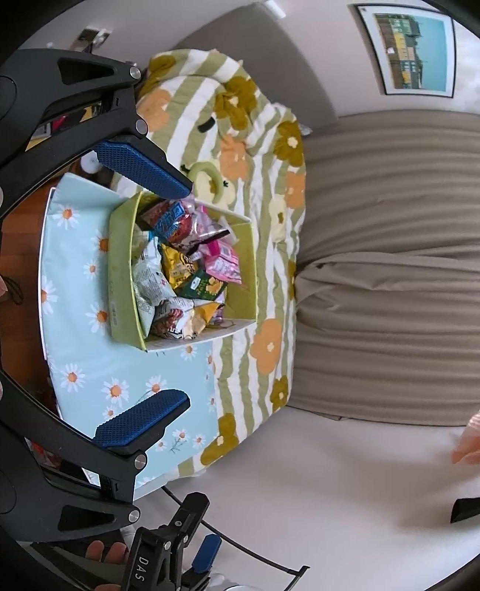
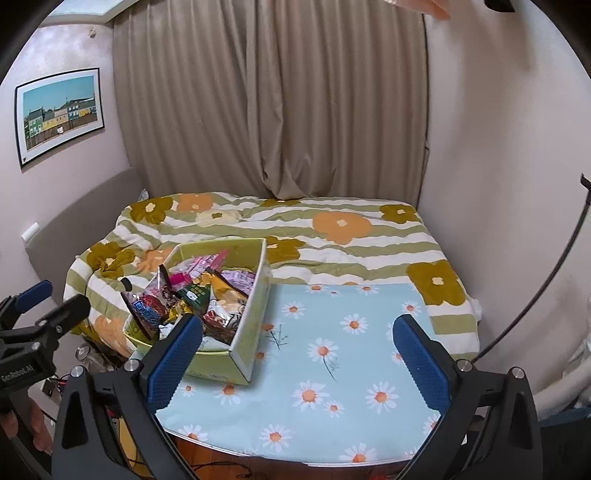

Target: Organize snacks

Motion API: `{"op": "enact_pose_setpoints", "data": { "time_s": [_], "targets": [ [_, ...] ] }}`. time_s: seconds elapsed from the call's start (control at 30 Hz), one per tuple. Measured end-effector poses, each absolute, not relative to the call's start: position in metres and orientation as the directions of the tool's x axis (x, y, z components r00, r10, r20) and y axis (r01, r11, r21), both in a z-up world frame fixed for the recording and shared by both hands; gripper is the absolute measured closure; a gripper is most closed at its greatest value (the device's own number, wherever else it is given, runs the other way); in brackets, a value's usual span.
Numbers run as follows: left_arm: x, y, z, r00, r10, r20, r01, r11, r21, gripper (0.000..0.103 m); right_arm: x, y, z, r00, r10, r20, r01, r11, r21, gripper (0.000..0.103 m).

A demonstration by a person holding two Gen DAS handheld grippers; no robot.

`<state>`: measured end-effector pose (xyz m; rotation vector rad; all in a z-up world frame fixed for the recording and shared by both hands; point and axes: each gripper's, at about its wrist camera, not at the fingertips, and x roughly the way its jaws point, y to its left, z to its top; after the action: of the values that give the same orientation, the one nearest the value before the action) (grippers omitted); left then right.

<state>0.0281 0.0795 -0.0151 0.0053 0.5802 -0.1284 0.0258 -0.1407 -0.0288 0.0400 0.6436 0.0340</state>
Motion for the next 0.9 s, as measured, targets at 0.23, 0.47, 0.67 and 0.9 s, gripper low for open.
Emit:
{"op": "enact_pose_setpoints", "data": {
  "time_s": [0.23, 0.47, 0.67, 0.9],
  "targets": [
    [0.021, 0.071, -0.016, 0.837, -0.12, -0.535, 0.133, 0.991, -0.014, 0.001, 0.017, -0.146, -0.034, 0.8, 0.021, -0.6, 0.012, 0.999, 0.05, 0.0],
    [0.019, 0.07, -0.015, 0.834, -0.123, -0.538, 0.137, 0.99, -0.013, 0.001, 0.012, -0.149, -0.033, 0.802, 0.012, -0.597, 0.021, 0.999, 0.049, 0.0],
    [0.021, 0.07, -0.015, 0.83, -0.123, -0.543, 0.138, 0.99, -0.012, 0.001, 0.011, -0.15, -0.032, 0.803, 0.011, -0.595, 0.021, 0.999, 0.047, 0.0],
    [0.023, 0.073, -0.017, 0.829, -0.126, -0.546, 0.141, 0.99, -0.014, 0.001, 0.014, -0.151, -0.032, 0.802, 0.001, -0.597, 0.027, 0.999, 0.038, 0.0]
  ]
}}
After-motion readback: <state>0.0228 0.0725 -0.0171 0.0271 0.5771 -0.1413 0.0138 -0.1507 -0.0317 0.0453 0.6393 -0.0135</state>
